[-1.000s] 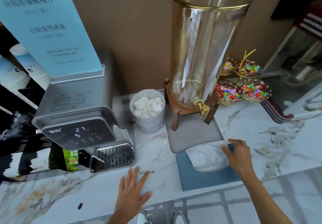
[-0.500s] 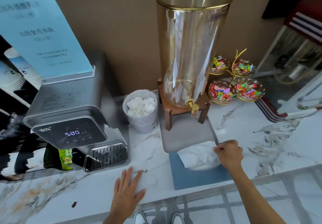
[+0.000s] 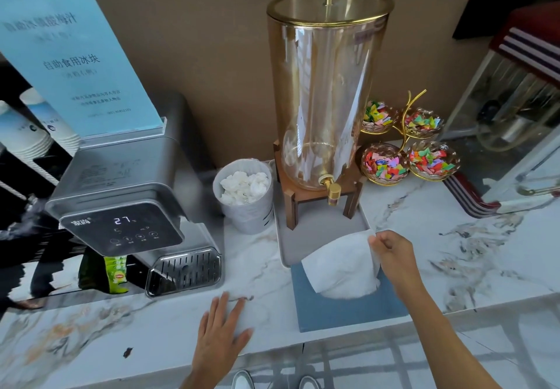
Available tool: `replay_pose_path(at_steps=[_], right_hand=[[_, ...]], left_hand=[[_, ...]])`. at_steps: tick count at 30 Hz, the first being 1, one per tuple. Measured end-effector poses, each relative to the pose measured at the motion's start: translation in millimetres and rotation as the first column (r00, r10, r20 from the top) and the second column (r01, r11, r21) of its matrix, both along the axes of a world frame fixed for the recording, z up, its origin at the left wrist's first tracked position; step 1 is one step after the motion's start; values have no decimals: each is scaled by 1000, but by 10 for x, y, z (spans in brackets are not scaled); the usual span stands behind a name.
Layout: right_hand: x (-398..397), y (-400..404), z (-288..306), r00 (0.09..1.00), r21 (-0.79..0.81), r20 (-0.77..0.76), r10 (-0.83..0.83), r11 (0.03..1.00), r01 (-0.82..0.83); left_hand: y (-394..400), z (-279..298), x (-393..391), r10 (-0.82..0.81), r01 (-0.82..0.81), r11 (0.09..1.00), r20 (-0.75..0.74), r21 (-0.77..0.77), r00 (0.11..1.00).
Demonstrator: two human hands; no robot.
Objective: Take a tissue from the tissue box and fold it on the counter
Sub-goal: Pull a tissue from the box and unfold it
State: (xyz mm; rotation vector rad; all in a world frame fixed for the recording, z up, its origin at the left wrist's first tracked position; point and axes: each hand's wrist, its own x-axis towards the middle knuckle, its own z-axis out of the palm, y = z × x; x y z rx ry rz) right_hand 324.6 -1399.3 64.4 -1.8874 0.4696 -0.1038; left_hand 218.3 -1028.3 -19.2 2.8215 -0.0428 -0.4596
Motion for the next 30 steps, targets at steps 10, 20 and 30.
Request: replay_pose_path(at_steps=[10,20,30], right_hand=[[-33,271,479,986,104,110,124,985,-136],[-88,698,956,934,153,208,291,933,-325],[-123,890,1180,929,284,277,245,903,-323]], left_hand=[[-576,80,241,74,-61,958,34,-280,997],[-1126,915,609,137,-242,452,-201,-859,970],[-935,1215,784,242,-271,132,-234,-954,942]])
